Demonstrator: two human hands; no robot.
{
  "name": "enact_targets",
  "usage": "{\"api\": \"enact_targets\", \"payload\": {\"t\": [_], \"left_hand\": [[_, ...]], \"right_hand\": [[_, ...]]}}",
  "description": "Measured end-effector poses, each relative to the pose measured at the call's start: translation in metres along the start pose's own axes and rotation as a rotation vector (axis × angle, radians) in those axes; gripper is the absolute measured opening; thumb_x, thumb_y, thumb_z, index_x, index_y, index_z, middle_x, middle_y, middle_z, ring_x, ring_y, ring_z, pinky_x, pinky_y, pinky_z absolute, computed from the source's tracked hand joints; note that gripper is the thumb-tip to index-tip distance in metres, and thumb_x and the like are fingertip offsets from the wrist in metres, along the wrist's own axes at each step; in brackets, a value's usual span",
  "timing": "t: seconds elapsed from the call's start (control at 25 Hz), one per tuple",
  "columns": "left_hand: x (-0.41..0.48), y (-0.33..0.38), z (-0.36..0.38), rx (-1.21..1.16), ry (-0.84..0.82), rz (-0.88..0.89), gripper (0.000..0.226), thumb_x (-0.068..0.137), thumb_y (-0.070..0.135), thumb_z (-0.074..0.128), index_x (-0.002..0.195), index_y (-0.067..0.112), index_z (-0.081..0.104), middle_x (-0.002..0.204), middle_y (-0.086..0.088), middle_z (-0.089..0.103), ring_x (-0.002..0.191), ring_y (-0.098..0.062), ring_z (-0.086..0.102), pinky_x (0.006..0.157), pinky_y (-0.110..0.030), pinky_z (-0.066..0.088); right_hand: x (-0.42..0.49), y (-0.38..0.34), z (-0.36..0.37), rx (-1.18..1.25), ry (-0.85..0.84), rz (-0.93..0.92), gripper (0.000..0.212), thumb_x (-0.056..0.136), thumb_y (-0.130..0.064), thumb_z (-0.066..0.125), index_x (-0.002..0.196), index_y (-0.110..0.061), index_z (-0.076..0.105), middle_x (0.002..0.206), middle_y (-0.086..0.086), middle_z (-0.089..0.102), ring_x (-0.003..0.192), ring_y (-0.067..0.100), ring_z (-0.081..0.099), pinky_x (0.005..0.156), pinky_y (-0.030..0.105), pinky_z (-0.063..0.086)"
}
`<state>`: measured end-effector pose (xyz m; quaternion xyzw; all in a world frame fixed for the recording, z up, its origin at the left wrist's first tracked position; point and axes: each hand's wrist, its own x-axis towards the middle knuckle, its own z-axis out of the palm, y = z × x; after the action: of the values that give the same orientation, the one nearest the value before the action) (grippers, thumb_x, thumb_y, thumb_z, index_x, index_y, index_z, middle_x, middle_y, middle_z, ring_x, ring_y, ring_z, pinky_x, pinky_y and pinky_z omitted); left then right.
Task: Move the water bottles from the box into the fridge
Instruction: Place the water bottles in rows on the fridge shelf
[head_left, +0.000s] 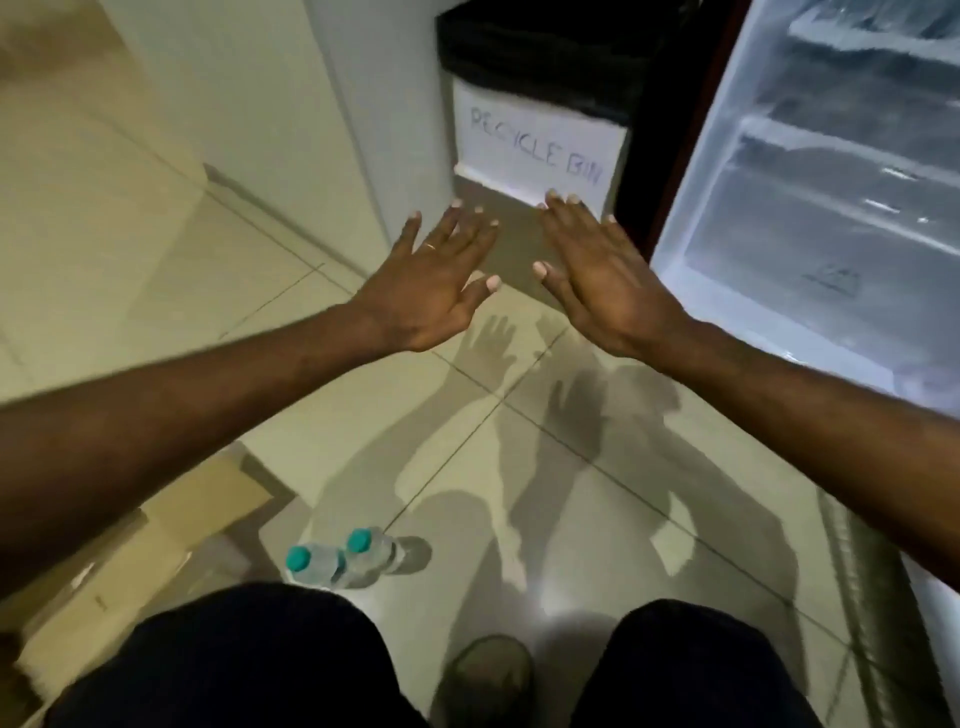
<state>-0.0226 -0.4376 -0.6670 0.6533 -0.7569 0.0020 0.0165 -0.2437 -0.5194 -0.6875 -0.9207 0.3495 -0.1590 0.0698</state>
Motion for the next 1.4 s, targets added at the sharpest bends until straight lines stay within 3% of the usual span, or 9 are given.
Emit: {"api": "enact_targets", "payload": {"t": [0.12, 0.28, 0.56, 0.68, 0.72, 0.8, 0.92, 1.2, 1.4], "left_hand": [[-0.071, -0.055, 0.052, -0.028, -0.072, -0.140, 0.066, 0.104, 0.052, 0.017, 0.158, 0.019, 0.003, 0.166, -0.002, 0.001, 0.153, -0.020, -0.010, 0.122, -0.053, -0.003], [-0.175, -0.098, 0.097, -0.143, -0.135, -0.288, 0.067, 0.102, 0.055, 0.017, 0.158, 0.019, 0.009, 0.166, -0.001, 0.005, 0.153, -0.017, -0.007, 0.124, -0.047, 0.001], [-0.290, -0.068, 0.164, -0.348, -0.242, -0.412, 0.067, 0.101, 0.056, 0.033, 0.158, 0.029, 0.010, 0.164, 0.009, -0.001, 0.151, -0.008, -0.008, 0.121, -0.033, 0.008], [-0.304, -0.057, 0.188, -0.348, -0.285, -0.463, 0.062, 0.099, 0.042, 0.050, 0.155, 0.029, 0.025, 0.164, 0.005, 0.015, 0.150, -0.017, 0.018, 0.117, -0.034, 0.027], [-0.305, -0.058, 0.193, -0.336, -0.269, -0.470, 0.059, 0.097, 0.036, 0.055, 0.152, 0.028, 0.034, 0.160, 0.003, 0.029, 0.145, -0.019, 0.032, 0.114, -0.033, 0.034], [-0.301, -0.060, 0.196, -0.296, -0.243, -0.455, 0.049, 0.093, 0.025, 0.063, 0.140, 0.025, 0.050, 0.141, 0.001, 0.053, 0.125, -0.017, 0.051, 0.103, -0.030, 0.045], [-0.286, -0.059, 0.192, -0.258, -0.246, -0.429, 0.038, 0.089, 0.021, 0.066, 0.127, 0.023, 0.061, 0.121, 0.002, 0.060, 0.107, -0.015, 0.056, 0.090, -0.029, 0.052], [-0.216, -0.031, 0.162, -0.359, -0.232, -0.247, 0.033, 0.084, 0.029, 0.070, 0.116, 0.024, 0.067, 0.109, 0.007, 0.058, 0.097, -0.013, 0.059, 0.083, -0.029, 0.053], [-0.122, 0.010, 0.098, -0.436, -0.076, -0.059, 0.027, 0.081, 0.032, 0.076, 0.104, 0.036, 0.063, 0.101, 0.018, 0.057, 0.089, -0.003, 0.057, 0.080, -0.022, 0.054]], "right_hand": [[-0.002, -0.039, 0.075, 0.045, -0.110, -0.139, 0.064, 0.108, -0.049, 0.023, 0.161, -0.015, 0.013, 0.169, 0.004, 0.009, 0.156, 0.019, 0.005, 0.127, 0.049, 0.011], [-0.032, -0.102, 0.153, 0.157, -0.297, -0.337, 0.064, 0.107, -0.049, 0.024, 0.161, -0.017, 0.013, 0.169, 0.001, 0.008, 0.156, 0.014, 0.004, 0.128, 0.041, 0.011], [-0.090, -0.171, 0.219, 0.231, -0.533, -0.553, 0.067, 0.103, -0.032, 0.051, 0.160, -0.020, 0.018, 0.168, 0.000, 0.012, 0.154, 0.014, 0.013, 0.122, 0.026, 0.009], [-0.097, -0.181, 0.243, 0.169, -0.520, -0.567, 0.066, 0.096, -0.021, 0.064, 0.155, -0.017, 0.034, 0.162, 0.008, 0.032, 0.146, 0.025, 0.037, 0.117, 0.033, 0.035], [-0.097, -0.183, 0.249, 0.160, -0.517, -0.569, 0.064, 0.094, -0.018, 0.067, 0.152, -0.017, 0.040, 0.156, 0.009, 0.042, 0.138, 0.027, 0.046, 0.109, 0.036, 0.048], [-0.099, -0.184, 0.255, 0.165, -0.502, -0.541, 0.055, 0.091, -0.015, 0.070, 0.142, -0.019, 0.048, 0.139, 0.006, 0.054, 0.121, 0.026, 0.054, 0.090, 0.036, 0.056], [-0.107, -0.178, 0.249, 0.167, -0.460, -0.486, 0.044, 0.090, -0.012, 0.068, 0.130, -0.023, 0.052, 0.124, -0.001, 0.055, 0.110, 0.019, 0.052, 0.080, 0.032, 0.055], [-0.129, -0.119, 0.200, 0.173, -0.335, -0.281, 0.044, 0.087, -0.014, 0.073, 0.126, -0.024, 0.055, 0.121, -0.005, 0.056, 0.106, 0.013, 0.052, 0.088, 0.021, 0.046], [-0.129, -0.056, 0.104, 0.189, -0.042, -0.034, 0.036, 0.095, -0.014, 0.064, 0.129, -0.017, 0.055, 0.129, 0.001, 0.053, 0.114, 0.014, 0.047, 0.094, 0.019, 0.038]]}}
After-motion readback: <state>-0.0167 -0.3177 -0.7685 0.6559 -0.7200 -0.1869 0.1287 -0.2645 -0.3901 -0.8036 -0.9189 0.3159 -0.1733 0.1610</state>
